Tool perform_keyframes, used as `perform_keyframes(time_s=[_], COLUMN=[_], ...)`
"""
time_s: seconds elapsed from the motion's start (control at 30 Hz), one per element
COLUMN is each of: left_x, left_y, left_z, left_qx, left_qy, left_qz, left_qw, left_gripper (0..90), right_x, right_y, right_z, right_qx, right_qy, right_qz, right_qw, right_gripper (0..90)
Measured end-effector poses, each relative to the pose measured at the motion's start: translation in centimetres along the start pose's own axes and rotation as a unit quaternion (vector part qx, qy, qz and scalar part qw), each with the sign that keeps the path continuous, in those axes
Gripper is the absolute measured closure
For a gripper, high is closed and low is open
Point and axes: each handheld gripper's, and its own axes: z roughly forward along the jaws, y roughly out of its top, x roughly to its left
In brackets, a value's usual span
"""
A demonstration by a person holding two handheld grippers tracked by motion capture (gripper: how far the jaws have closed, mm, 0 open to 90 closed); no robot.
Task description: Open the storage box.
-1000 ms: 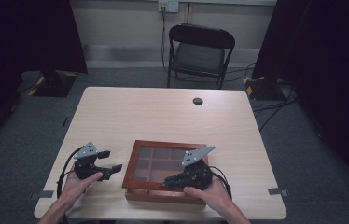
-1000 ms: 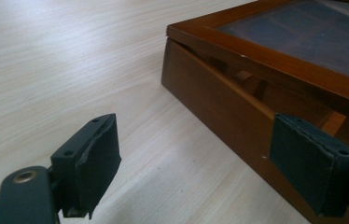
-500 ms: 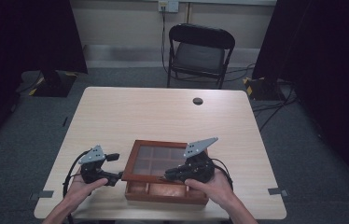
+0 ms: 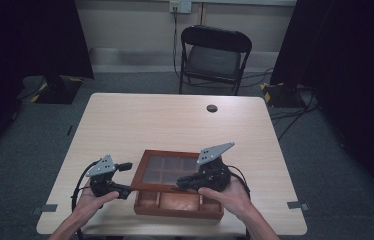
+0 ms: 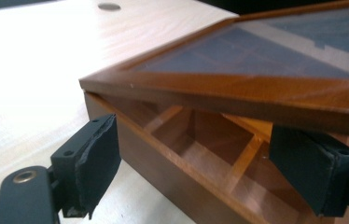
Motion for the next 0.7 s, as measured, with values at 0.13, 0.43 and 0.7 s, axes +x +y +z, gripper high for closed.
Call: perform_keyframes(time_s=[0.13, 0.43, 0.7], left_x=[-0.2, 0.1, 0.1], left_y=[0.3, 0.3, 0.4], left_z=[0.0, 0.2, 0.2], left_qx=[-0.006, -0.018, -0.019], left_qy=[0.011, 0.011, 0.015], left_qz=[0.012, 0.013, 0.026], left_qw=[0.9998, 0.9997, 0.9994], left_gripper=[16.2, 16.9, 18.0], right_x=[0.0, 0.0, 0.2], right_y=[0.0, -0.1, -0.5], right_z=[0.0, -0.1, -1.0], right_qx=[-0.001, -0.006, -0.036], right_qy=[0.001, -0.004, -0.033], right_qz=[0.000, -0.008, -0.001], right_qw=[1.0000, 0.9999, 0.9988], right_gripper=[82.9, 81.4, 59.8])
